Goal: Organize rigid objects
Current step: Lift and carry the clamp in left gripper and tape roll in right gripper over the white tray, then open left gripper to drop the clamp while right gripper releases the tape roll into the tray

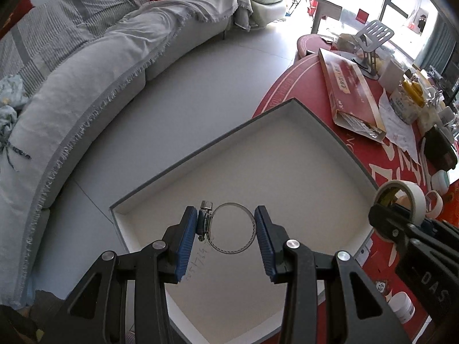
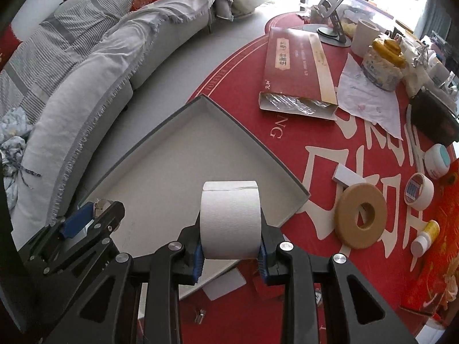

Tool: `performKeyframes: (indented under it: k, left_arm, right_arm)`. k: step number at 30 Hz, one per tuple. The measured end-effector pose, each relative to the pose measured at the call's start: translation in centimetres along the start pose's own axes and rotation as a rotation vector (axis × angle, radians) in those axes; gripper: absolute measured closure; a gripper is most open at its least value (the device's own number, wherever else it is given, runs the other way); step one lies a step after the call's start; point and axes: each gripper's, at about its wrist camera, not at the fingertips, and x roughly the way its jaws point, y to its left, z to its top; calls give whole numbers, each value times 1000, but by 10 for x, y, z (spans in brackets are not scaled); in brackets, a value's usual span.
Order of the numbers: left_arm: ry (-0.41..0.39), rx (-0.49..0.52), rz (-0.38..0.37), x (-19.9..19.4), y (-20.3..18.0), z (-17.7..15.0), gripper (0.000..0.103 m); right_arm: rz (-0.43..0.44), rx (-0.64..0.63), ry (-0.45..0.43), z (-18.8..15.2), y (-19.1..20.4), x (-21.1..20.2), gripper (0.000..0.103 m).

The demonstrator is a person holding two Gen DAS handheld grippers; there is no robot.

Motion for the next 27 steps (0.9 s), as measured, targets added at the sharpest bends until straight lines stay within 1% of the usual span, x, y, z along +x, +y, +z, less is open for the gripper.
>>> performKeyframes:
  k: [3,7,11,13,14,15,16,17,18,19,20,22,23,24,25,26,27]
  left_arm:
    - [5,8,6,6,-1,3,59]
    - [32,20,2,17,-5,4,59]
    - [48,58,-11,29,-12,1,58]
    - [40,80,0,30,-16,-2,47]
    - [36,83,20,30,-16,-3,33]
    - [31,83,26,30,-16,-4,16]
    - [27,77,16,30,-15,-5,14]
    - [21,68,4,28,-13,-6,14]
    - [17,62,-4,27,-11,-6,10]
    - [14,61,-5,25,-10,-6,6]
    - [10,75,5,24,-11,-7,0]
    - [-4,95,11,20,-10,-10,0]
    - [-7,90,-1,17,-8,-12,0]
    - [-10,79,-10,14,-4,-14,0]
    - [-12,68,-13,13,-1,-15,0]
    - [-13,56,-16,11,1,-15,0]
    - [-15,41,-24,8,4,-16,0]
  right_arm:
    - [-4,-7,9,5,4,7,72]
    - [-3,-14,25,7,8,19,72]
    - [-5,-5,47,9,7,32,72]
    - [1,-11,60,8,6,38,72]
    - [7,-19,69,8,6,40,72]
    - [6,-25,68,8,6,40,68]
    - [-5,-31,60,7,5,38,44]
    - [-15,-36,46,6,3,33,28]
    - [-15,-36,20,4,2,27,14]
    - [-15,-39,-12,2,0,20,14]
    - [-25,-53,-40,-5,-2,10,14]
    - [-35,-23,-73,-18,-11,-3,14]
    - [-56,5,-82,-28,-17,-10,14]
    - [-102,29,-105,-43,-24,-18,14]
    - [-123,41,-133,-54,-28,-24,14]
    - [-136,48,-144,-70,-33,-28,14]
    - [-146,45,-126,-79,-34,-26,14]
